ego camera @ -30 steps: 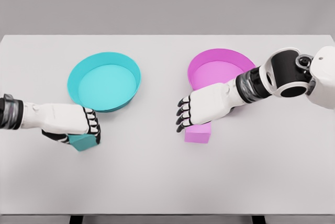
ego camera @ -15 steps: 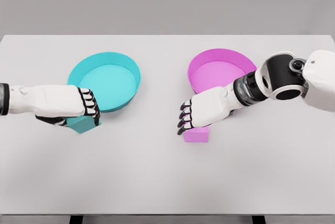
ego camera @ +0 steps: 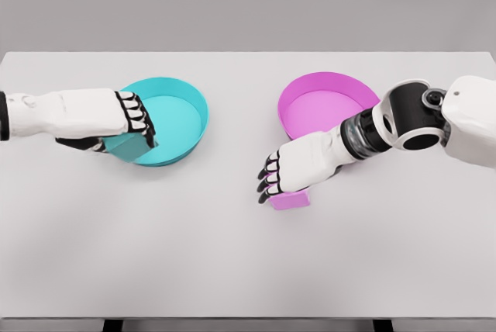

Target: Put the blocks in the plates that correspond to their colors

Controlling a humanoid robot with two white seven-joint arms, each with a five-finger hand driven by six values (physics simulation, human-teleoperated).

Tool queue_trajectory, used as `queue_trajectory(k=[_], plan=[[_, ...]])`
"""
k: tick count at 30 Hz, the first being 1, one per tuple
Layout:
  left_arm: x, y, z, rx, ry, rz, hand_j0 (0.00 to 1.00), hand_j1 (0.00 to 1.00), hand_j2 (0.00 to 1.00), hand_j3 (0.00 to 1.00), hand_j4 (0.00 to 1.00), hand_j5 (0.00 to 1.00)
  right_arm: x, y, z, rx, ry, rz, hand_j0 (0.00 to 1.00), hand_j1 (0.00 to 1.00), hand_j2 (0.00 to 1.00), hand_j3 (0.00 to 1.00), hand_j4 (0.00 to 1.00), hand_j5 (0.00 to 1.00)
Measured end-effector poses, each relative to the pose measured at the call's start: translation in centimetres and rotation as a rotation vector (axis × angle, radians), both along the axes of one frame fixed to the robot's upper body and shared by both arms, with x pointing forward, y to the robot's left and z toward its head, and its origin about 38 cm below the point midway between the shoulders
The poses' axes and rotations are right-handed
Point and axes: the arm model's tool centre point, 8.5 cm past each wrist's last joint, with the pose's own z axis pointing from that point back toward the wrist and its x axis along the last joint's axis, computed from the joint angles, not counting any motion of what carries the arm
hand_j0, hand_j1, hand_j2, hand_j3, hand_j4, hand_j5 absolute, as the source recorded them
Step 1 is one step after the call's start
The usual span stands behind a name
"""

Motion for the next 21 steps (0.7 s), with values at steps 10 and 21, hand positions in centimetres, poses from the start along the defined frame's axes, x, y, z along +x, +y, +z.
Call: queue_trajectory(k=[10,21], plan=[[4.8,-0.1,-2.3,-0.125,0.041,0.115,0.55,0.55,0.55,0.55,0.55,0.55,0.2,0.0,0.3,0.001,-0.009,0.0,0.59,0.59,0.59,0.59,0.59,0.59],[7.1,-1.1,-6.0,-0.128,0.097,0.171,0.55,0.55,0.55,0.55,0.55,0.55,0.2,0.0,0.3,-0.004,-0.012,0.004,0.49,0.49,0.49,0.49,0.49,0.49]])
